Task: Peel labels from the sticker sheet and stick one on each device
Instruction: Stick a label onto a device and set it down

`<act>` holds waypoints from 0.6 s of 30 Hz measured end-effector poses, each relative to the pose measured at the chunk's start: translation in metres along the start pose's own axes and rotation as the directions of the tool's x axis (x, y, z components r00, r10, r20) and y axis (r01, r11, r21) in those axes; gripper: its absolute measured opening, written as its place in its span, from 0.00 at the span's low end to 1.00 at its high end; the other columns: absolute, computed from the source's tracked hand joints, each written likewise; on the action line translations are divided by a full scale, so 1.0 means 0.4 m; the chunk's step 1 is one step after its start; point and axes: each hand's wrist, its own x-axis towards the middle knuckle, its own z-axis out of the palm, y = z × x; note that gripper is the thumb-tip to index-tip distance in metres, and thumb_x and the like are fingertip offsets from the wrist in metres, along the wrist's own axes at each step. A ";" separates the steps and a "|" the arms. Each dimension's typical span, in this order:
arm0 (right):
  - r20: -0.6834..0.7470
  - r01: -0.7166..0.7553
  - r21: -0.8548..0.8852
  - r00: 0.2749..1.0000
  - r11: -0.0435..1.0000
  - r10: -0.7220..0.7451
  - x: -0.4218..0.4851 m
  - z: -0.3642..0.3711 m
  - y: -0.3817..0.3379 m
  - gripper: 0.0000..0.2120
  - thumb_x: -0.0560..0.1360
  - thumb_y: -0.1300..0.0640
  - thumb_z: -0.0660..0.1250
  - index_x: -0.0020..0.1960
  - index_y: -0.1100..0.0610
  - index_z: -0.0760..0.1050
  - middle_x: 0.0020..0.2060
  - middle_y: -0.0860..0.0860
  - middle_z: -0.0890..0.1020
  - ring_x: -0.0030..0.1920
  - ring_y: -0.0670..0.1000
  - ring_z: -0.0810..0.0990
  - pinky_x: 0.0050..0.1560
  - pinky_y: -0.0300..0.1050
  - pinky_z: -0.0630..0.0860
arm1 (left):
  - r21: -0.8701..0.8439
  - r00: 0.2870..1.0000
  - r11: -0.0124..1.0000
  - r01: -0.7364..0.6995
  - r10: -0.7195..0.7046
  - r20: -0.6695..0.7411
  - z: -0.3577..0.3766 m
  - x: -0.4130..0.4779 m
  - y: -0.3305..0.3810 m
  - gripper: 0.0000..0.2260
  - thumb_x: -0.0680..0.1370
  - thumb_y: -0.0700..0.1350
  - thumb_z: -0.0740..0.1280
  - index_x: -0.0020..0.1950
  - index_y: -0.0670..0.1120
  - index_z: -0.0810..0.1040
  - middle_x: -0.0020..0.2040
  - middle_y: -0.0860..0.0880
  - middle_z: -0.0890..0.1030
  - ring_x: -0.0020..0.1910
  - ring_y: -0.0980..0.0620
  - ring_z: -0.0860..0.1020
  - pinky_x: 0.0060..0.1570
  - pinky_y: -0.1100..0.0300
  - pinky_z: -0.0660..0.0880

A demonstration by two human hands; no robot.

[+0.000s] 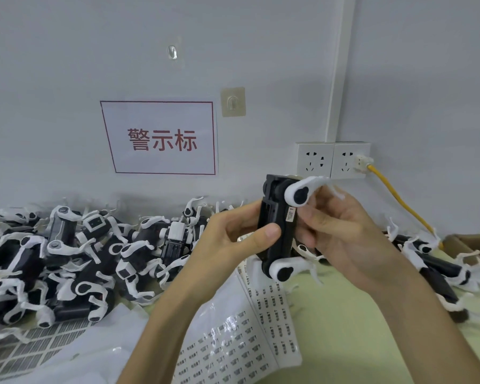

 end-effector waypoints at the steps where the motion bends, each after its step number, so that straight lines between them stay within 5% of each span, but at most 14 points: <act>1: -0.022 -0.017 -0.026 1.000 1.000 0.017 0.000 -0.010 0.005 0.15 0.72 0.57 0.72 0.46 0.65 0.68 0.33 0.51 0.74 0.27 0.49 0.71 0.32 0.38 0.71 | -0.004 1.000 1.000 0.018 -0.018 -0.002 -0.002 -0.001 0.000 0.17 0.78 0.51 0.68 0.65 0.47 0.82 0.59 0.48 0.86 0.61 0.47 0.82 0.62 0.54 0.78; 3: -0.044 -0.117 -0.241 0.993 0.964 0.109 -0.004 -0.051 0.008 0.13 0.76 0.59 0.72 0.47 0.65 0.68 0.31 0.52 0.74 0.28 0.50 0.72 0.32 0.39 0.70 | 0.018 0.998 0.998 0.059 -0.058 -0.012 -0.003 0.000 -0.004 0.15 0.77 0.52 0.70 0.64 0.51 0.83 0.59 0.50 0.86 0.61 0.49 0.83 0.61 0.58 0.78; 7: -0.089 -0.291 -0.656 0.946 0.697 0.311 -0.036 -0.158 -0.013 0.09 0.76 0.58 0.73 0.41 0.55 0.73 0.32 0.49 0.78 0.32 0.51 0.77 0.39 0.46 0.72 | 0.056 0.988 0.991 0.125 -0.119 -0.101 -0.007 0.003 -0.020 0.14 0.74 0.48 0.75 0.60 0.51 0.84 0.53 0.49 0.87 0.54 0.49 0.86 0.53 0.62 0.79; 9: -0.167 -0.250 -0.620 0.968 0.744 0.186 -0.051 -0.183 -0.038 0.07 0.73 0.50 0.75 0.45 0.50 0.78 0.41 0.48 0.84 0.43 0.52 0.84 0.46 0.48 0.76 | 0.057 0.984 0.988 0.142 -0.135 -0.115 -0.009 0.003 -0.024 0.15 0.73 0.49 0.75 0.59 0.50 0.83 0.52 0.47 0.88 0.52 0.47 0.86 0.52 0.59 0.80; 11: -0.188 -0.155 -0.523 0.980 0.838 0.064 -0.053 -0.187 -0.053 0.17 0.71 0.42 0.75 0.57 0.45 0.80 0.57 0.47 0.84 0.59 0.51 0.83 0.58 0.51 0.76 | 0.088 0.987 0.985 0.146 -0.138 -0.085 -0.008 0.002 -0.028 0.15 0.73 0.52 0.75 0.59 0.51 0.83 0.53 0.48 0.87 0.55 0.48 0.85 0.58 0.55 0.78; 13: -0.107 -0.105 -0.451 0.992 0.886 0.063 -0.046 -0.166 -0.057 0.24 0.70 0.41 0.72 0.66 0.43 0.76 0.66 0.45 0.80 0.68 0.49 0.78 0.65 0.53 0.73 | 0.091 0.987 0.983 0.156 -0.153 -0.043 0.000 0.000 -0.030 0.13 0.74 0.54 0.72 0.58 0.54 0.85 0.54 0.52 0.87 0.56 0.54 0.84 0.58 0.62 0.76; 15: -0.004 -0.130 -0.478 0.989 0.869 0.146 -0.037 -0.134 -0.039 0.27 0.72 0.44 0.72 0.70 0.44 0.73 0.68 0.42 0.78 0.71 0.45 0.74 0.67 0.48 0.72 | 0.081 0.984 0.980 0.179 -0.180 0.000 0.010 -0.001 -0.032 0.10 0.75 0.54 0.70 0.55 0.59 0.86 0.52 0.55 0.87 0.53 0.59 0.84 0.52 0.71 0.75; 18: 0.085 -0.180 -0.545 0.960 0.819 0.268 -0.031 -0.097 -0.032 0.26 0.73 0.50 0.71 0.70 0.46 0.73 0.63 0.39 0.80 0.68 0.38 0.75 0.60 0.35 0.75 | 0.084 0.978 0.975 0.208 -0.210 0.017 0.013 0.000 -0.033 0.11 0.74 0.57 0.70 0.53 0.61 0.86 0.52 0.56 0.86 0.52 0.59 0.84 0.52 0.71 0.76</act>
